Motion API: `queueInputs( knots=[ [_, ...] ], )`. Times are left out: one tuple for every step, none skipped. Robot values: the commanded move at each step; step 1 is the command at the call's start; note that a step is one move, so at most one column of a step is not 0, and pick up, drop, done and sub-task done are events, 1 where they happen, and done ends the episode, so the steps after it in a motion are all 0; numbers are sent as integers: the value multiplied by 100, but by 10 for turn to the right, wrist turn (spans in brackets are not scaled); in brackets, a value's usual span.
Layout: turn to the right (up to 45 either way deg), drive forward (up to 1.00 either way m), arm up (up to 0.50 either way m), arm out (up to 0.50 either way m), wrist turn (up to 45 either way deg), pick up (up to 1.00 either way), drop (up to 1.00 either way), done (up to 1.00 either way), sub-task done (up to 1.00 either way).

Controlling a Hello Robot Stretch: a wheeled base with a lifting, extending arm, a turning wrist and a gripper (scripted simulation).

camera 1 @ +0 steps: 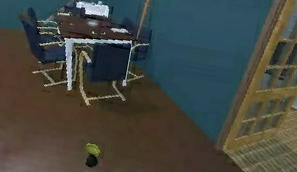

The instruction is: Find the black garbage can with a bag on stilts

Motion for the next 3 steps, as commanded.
queueInputs(
  knots=[
    [420, 0, 0, 0, 0, 0, 0, 0, 0],
    [0, 100, 0, 0, 0, 0, 0, 0, 0],
    [30, 0, 0, 0, 0, 0, 0, 0, 0]
  ],
)
